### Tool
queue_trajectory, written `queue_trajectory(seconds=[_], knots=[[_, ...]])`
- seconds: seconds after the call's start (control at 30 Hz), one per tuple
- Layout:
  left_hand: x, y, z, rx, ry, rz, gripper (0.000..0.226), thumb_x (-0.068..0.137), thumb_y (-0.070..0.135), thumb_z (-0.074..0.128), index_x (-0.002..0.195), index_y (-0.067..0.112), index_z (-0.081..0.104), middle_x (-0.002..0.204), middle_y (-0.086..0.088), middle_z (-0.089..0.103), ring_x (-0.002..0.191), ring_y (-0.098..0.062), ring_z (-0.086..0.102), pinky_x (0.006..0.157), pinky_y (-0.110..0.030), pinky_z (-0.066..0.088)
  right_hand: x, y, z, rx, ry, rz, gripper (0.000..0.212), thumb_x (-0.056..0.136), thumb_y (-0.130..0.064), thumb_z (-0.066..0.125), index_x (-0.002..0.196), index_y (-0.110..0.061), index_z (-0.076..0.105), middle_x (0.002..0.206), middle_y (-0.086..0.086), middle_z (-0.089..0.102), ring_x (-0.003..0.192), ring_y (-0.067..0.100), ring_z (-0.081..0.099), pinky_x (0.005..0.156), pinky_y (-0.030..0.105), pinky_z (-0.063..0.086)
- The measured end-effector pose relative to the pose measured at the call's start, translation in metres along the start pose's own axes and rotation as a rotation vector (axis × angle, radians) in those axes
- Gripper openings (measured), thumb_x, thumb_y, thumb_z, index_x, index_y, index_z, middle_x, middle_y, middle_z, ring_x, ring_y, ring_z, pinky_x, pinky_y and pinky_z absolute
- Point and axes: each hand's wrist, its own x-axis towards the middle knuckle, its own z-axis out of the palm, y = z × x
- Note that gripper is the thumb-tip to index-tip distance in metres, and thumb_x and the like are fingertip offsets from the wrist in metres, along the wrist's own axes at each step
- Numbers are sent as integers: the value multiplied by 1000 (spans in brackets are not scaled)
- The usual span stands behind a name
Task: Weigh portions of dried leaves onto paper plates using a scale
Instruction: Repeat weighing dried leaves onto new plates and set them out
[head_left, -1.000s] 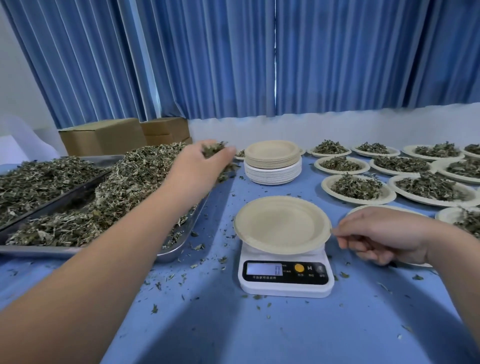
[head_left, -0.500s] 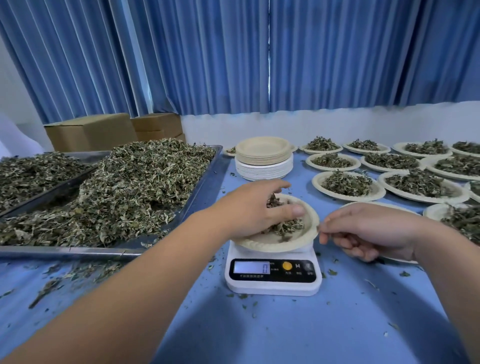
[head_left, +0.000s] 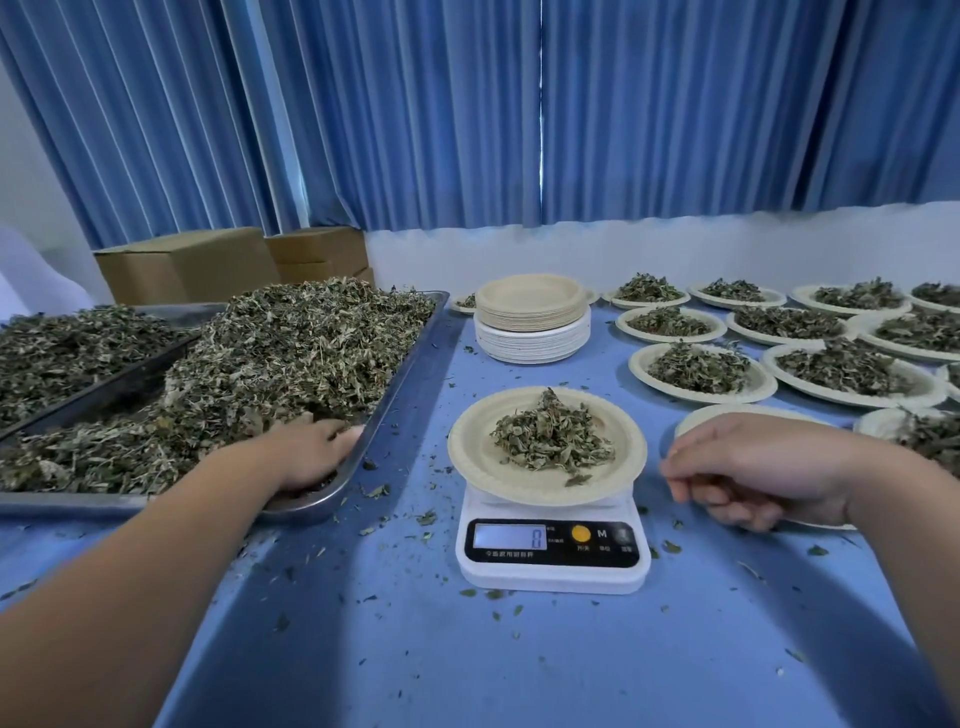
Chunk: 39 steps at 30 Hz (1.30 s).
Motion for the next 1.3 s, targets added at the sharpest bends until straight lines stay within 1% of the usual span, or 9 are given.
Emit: queue_trajectory(seconds=[0.17,0.3,0.5,0.63,0.8,0.97,1.13,1.2,1.3], knots=[[-18,7,-15,-103,-124,108,65,100,55,13,153,19,25,160,-5,23,146,-23,23,119,-39,15,0,0,1,-7,3,2,27,94,-17,55,69,-8,59,55,4,38,42,14,33,35,17,19],[-33,7,-31,-143,31,147,55,102,50,27,143,18,45,147,-6,46,131,-23,45,109,-33,31,0,0,1,-6,-2,-5,27,94,-18,55,70,-7,59,55,5,38,42,14,33,35,17,20],[-60,7,-16,-154,-49,118,74,93,64,7,148,25,38,154,-3,37,139,-22,36,113,-33,25,1,1,1,-21,-4,-8,27,94,-20,57,71,-7,61,57,5,39,43,15,34,36,19,21],[-67,3,-20,-277,74,126,70,82,74,11,112,28,56,116,0,58,103,-17,52,77,-23,38,2,2,1,-22,-5,-16,28,94,-20,57,69,-8,62,56,4,40,43,14,34,36,19,20],[-74,4,-14,-249,32,175,78,88,71,10,151,30,30,158,3,29,144,-18,27,115,-36,19,3,3,3,-22,-13,-18,29,93,-20,57,66,-10,63,56,4,40,43,15,34,36,18,21],[-82,8,-17,-170,-142,205,87,80,76,6,152,32,26,159,7,25,145,-17,25,118,-35,15,3,3,2,-5,-13,-21,29,93,-20,58,66,-11,64,56,4,40,43,15,34,35,18,21],[-94,8,-8,-107,5,259,60,96,61,22,114,18,59,116,-2,63,101,-14,59,88,-29,44,3,2,3,-6,-19,-31,28,93,-20,58,67,-12,64,56,3,41,43,14,35,35,18,21],[-98,7,-4,-109,82,289,50,98,57,25,84,18,53,85,-1,59,72,-11,53,66,-27,40,3,1,5,-6,-29,-31,26,93,-20,58,70,-10,65,56,4,41,44,14,35,35,19,21],[-101,4,-2,-87,177,320,48,99,54,28,79,17,51,78,-1,55,67,-13,51,62,-28,39,2,1,6,-14,-34,-24,25,92,-21,58,71,-10,65,57,4,42,44,14,35,36,19,22]])
